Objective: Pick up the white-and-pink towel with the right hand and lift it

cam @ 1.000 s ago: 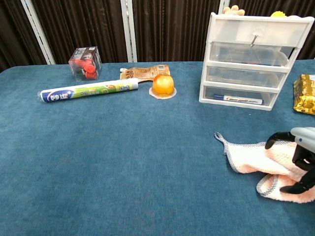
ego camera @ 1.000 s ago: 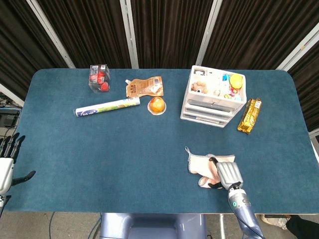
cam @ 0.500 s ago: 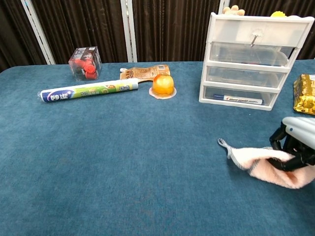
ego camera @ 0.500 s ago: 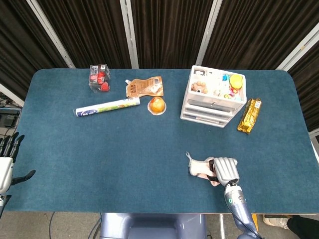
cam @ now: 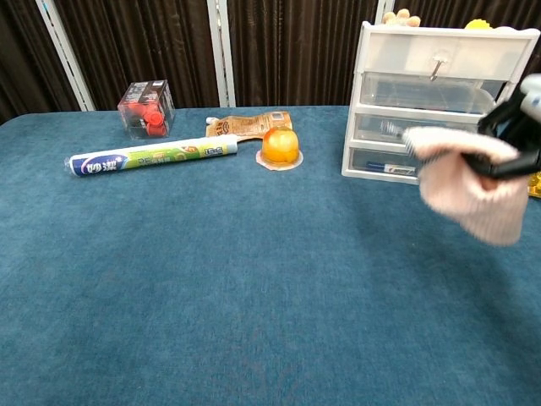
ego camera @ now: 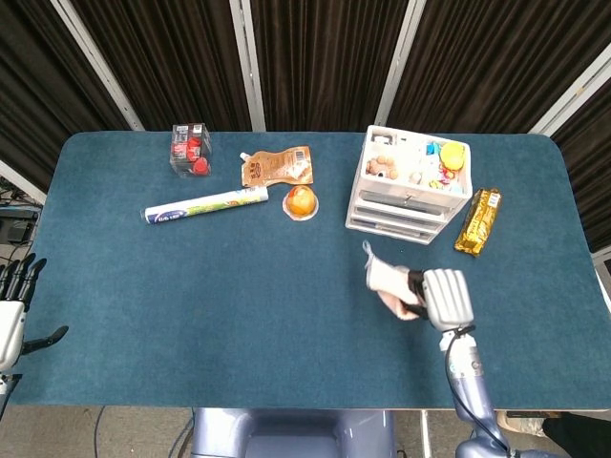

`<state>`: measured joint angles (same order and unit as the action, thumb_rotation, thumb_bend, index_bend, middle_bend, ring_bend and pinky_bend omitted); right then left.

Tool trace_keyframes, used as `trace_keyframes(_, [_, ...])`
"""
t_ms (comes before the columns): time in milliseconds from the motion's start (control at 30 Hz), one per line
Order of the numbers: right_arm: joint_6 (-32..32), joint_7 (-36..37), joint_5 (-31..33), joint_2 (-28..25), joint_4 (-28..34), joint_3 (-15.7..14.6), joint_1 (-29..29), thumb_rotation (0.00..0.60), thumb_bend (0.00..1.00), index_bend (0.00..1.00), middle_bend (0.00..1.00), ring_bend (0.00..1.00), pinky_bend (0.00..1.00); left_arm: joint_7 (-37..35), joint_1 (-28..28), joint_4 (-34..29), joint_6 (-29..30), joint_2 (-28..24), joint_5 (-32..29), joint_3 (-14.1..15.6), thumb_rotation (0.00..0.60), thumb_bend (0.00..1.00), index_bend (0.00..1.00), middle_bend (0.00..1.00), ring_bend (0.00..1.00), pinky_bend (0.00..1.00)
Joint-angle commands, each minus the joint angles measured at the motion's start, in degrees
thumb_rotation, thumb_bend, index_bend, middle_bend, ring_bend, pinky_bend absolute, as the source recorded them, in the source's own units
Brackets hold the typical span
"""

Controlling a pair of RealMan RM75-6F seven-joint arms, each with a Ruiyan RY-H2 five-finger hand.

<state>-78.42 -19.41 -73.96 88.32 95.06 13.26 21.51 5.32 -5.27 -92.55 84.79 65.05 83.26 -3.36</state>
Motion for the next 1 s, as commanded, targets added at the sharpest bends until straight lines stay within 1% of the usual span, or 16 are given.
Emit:
trace_keyframes(33, [-1.4,1.2,-0.1,-0.8,0.4,2.7,0.6,0.6,0.43,0.82,1.0,0.97,0.9,-0.1,0.0,0.0,0.0,0.0,-0.1,-0.1,0.6,0.0,0.0,0.0,0.0,0.0])
trace_keyframes(167, [-2.2,1.5,1.1,-1.4,-0.5,5.3,1.3,0.6,0.43,0.82,1.0,0.97,0.9,-0.2,0.0,0.1,0.2,0.1,-0.1,-0.2,0.6,0.0,0.0,0.0,0.0,0.0])
trace_keyframes(300, [-2.2,2.4,3.0,-1.8,-1.2,7.1,1.6,0.6,0.43,0.82,1.0,0.97,0.9,-0.5,0.0,0.3,0.6,0.2,0.2,-0.3,0.6,0.0,0.0,0.0,0.0,0.0])
trace_keyframes(400, [-2.3,3.0,3.4,-2.1,-1.5,7.3,1.5,0.6,0.43,0.82,1.0,0.97,0.9,-0.5,0.0,0.5,0.9,0.3,0.5,-0.4,0.6,0.0,0.0,0.0,0.0,0.0])
trace_keyframes(633, [-1.9,3.2,3.4,-1.9,-3.1,6.2,1.6,0.6,0.43,0.82,1.0,0.97,0.9,-0.3,0.0,0.5,1.1,0.4,0.4,-0.5,0.6,0.0,0.0,0.0,0.0,0.0])
trace_keyframes(1000, [-1.7,3.7,4.9,-1.6,-6.1,6.0,1.6,0.6,0.43,0.82,1.0,0.97,0.9,-0.6,0.1,0.5,1.3,0.4,0.5,-0.5,0.6,0.0,0.0,0.0,0.0,0.0])
